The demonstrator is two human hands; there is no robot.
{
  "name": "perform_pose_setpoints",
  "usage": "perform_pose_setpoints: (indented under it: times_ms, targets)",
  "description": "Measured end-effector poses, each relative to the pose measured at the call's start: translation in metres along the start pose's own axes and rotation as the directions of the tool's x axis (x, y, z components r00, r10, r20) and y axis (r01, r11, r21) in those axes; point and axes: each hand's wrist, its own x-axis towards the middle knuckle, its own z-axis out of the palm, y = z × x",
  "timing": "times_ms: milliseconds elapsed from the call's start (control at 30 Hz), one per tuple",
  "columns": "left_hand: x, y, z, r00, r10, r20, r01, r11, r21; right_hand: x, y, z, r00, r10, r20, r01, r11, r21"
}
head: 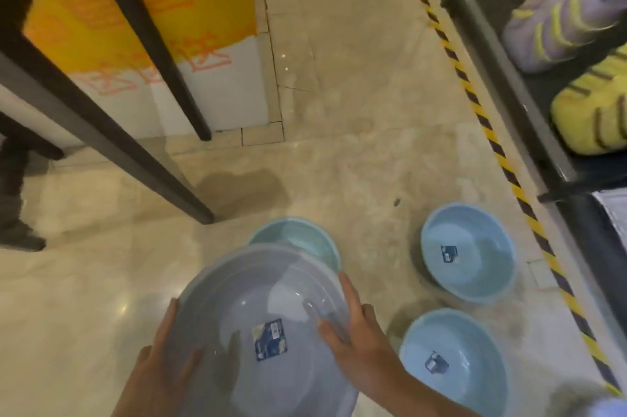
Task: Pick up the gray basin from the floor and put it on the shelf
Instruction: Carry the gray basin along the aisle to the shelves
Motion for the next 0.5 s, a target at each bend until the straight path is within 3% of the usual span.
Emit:
perform_pose_setpoints:
  times_ms: [200, 500]
  targets:
    - [0.065, 0.065, 0.039, 0.995, 0.079, 0.058, -0.076, 0.996, -0.042, 0.058, 0.033, -0.036, 0.987, 0.0, -0.163, 0.005, 1.0, 0.03]
    - [0.19, 0.014, 0.136, 0.983, 0.181, 0.028, -0.179, 0.982, -0.057, 0.179, 0.116, 0.019, 0.972, -0.045, -0.23, 0.066, 0.995, 0.081]
